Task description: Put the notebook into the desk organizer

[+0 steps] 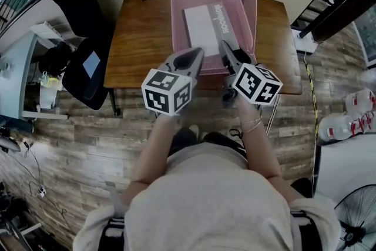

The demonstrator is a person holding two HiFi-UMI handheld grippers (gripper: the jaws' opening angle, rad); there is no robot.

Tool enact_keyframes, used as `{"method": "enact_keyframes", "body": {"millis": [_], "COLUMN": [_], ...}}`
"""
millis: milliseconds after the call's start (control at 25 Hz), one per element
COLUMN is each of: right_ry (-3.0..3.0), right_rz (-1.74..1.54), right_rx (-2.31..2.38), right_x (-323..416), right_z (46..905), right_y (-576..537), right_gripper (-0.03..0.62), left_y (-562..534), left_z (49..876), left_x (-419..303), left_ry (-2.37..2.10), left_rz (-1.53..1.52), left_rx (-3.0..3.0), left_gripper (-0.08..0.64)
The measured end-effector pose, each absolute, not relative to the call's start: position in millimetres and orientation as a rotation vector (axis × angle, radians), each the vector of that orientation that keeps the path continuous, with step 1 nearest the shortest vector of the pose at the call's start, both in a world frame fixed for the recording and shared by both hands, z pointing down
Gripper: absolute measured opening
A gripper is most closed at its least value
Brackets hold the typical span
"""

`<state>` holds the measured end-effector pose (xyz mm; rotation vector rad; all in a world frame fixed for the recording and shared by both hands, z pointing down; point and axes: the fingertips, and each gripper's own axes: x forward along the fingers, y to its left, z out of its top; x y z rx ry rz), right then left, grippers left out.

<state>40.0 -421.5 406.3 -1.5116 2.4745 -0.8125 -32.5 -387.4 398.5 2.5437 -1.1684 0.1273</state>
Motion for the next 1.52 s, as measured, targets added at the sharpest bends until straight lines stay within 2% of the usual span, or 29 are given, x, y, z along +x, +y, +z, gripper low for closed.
{"method": "enact_keyframes", "body": {"millis": [320,360,400,440,640,840,1000,1520], "right_ry": [2.54,2.554,2.571,2.589,2.64,2.737,2.832,3.03], "right_rz": [-0.712,-0.696,-0.678,-0.66,-0.608,-0.512,-0.454,-0.273], "right_rx": [-1.598,-1.603,-1.607,-1.612,-1.639,-1.668,-1.669,-1.65], "right_x": [42,41,40,39,38,33,29,24], "right_z": [408,408,408,407,409,411,415,416], "right_y": [-419,-419,-419,-419,-417,-414,-412,-413], "right_gripper": [0.163,0.176,0.241,0.278,0.298,0.345,0.37,0.375], "left_y": [-386,-386,-386,-386,-383,-382,-383,-388], "left_z": [399,400,400,400,401,404,410,414], "left_x": [-31,-31,-31,-30,-29,-27,-27,-32], "left_ry": [-1.162,-1.16,-1.158,-1.156,-1.154,-1.148,-1.153,-1.173], "left_rz": [0.126,0.128,0.131,0.133,0.134,0.143,0.172,0.194], "left_rx": [2.545,2.545,2.545,2.545,2.543,2.538,2.522,2.509], "left_gripper": [0.014,0.014,0.014,0.014,0.014,0.014,0.014,0.014]}}
